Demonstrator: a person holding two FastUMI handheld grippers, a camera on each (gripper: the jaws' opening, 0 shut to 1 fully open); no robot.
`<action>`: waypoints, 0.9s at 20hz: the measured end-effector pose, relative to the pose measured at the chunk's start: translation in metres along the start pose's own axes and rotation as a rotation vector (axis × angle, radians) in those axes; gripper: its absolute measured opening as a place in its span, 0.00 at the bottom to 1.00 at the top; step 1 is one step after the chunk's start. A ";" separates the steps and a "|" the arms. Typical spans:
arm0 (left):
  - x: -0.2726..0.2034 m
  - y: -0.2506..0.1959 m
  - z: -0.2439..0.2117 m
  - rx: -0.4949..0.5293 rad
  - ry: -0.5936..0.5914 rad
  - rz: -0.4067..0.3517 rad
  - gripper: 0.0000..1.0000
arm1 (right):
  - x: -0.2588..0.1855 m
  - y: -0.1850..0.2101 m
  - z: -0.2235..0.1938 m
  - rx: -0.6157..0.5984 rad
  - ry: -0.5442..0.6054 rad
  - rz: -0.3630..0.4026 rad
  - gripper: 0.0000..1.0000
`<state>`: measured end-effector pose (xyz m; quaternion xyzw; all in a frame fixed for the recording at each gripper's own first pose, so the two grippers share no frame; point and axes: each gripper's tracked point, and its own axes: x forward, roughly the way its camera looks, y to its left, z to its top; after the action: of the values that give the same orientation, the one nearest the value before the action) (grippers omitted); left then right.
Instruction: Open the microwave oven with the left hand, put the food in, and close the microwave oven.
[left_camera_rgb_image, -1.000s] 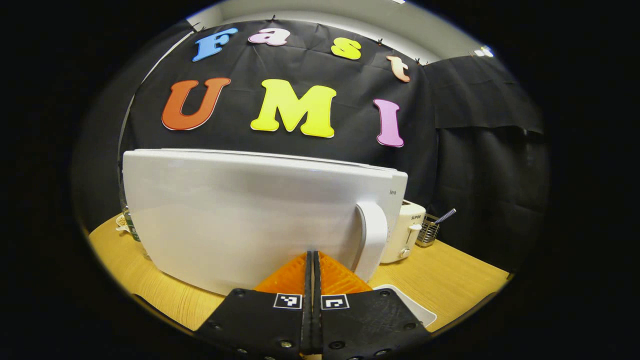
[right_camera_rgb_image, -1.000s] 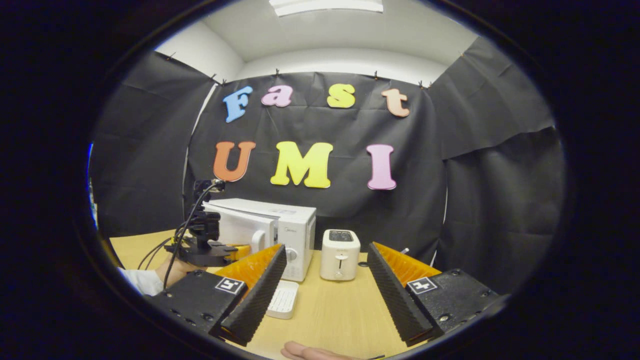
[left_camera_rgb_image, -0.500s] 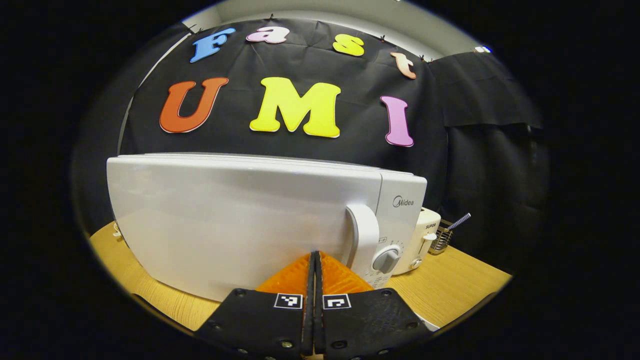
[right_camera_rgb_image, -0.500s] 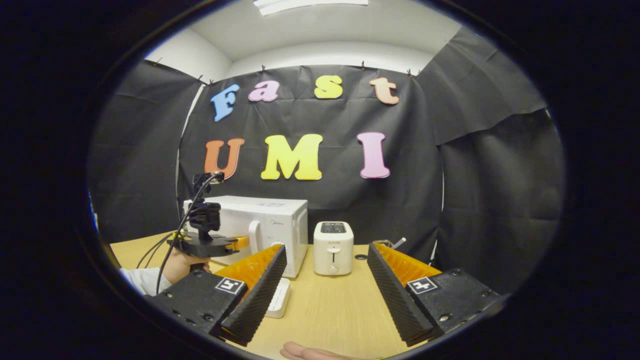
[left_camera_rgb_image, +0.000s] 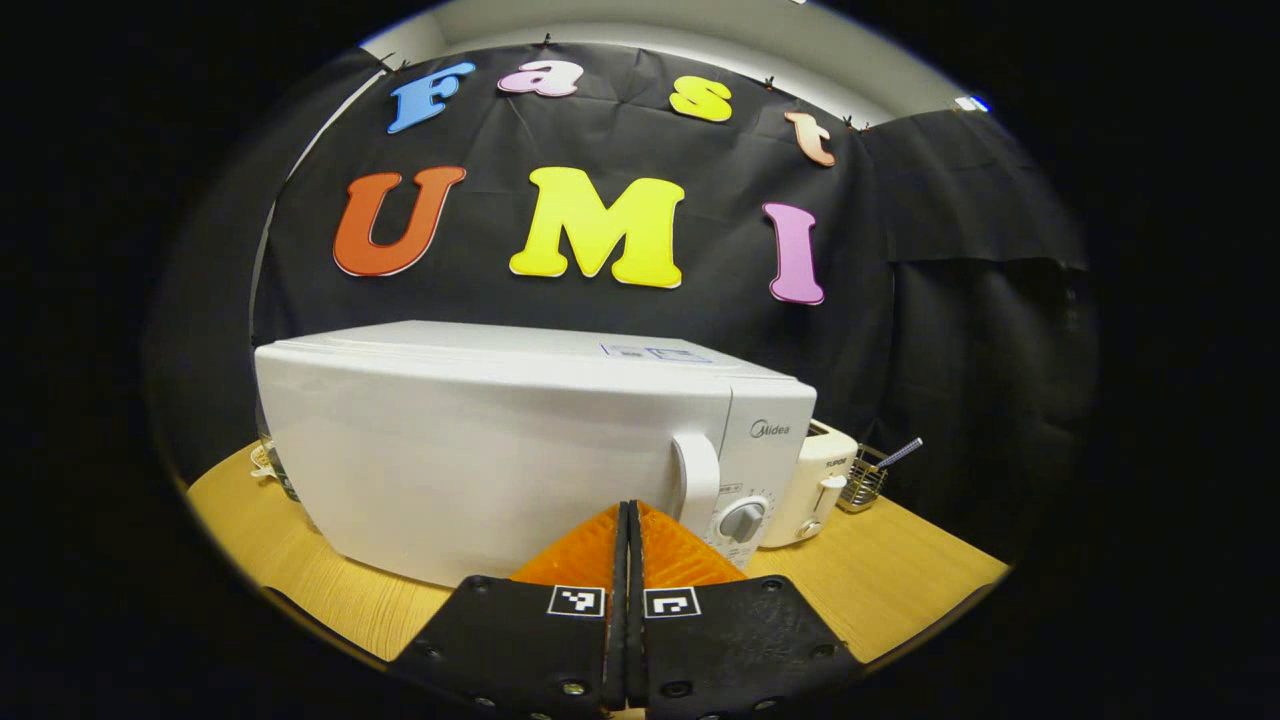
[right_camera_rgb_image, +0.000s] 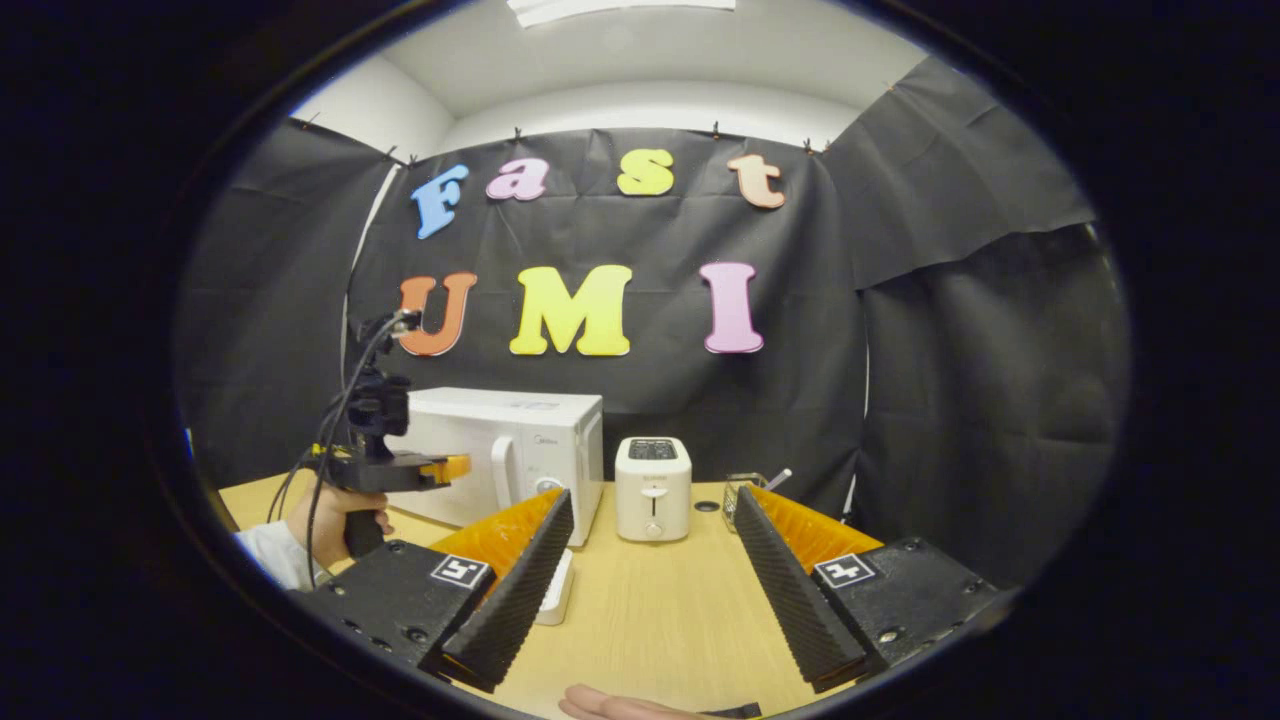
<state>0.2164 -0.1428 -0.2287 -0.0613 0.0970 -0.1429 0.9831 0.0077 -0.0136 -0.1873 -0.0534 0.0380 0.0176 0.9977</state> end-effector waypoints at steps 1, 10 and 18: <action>-0.011 -0.003 0.006 -0.009 -0.006 -0.012 0.00 | -0.005 0.001 0.002 -0.004 -0.002 -0.001 1.00; -0.138 -0.007 0.043 0.127 -0.009 0.046 0.51 | -0.057 0.011 0.034 -0.027 -0.066 -0.002 0.95; -0.243 0.000 0.071 0.177 -0.056 0.157 0.97 | -0.087 0.024 0.053 0.020 -0.067 0.001 0.95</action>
<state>0.0028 -0.0647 -0.1179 0.0297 0.0611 -0.0719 0.9951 -0.0760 0.0131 -0.1306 -0.0426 0.0046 0.0196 0.9989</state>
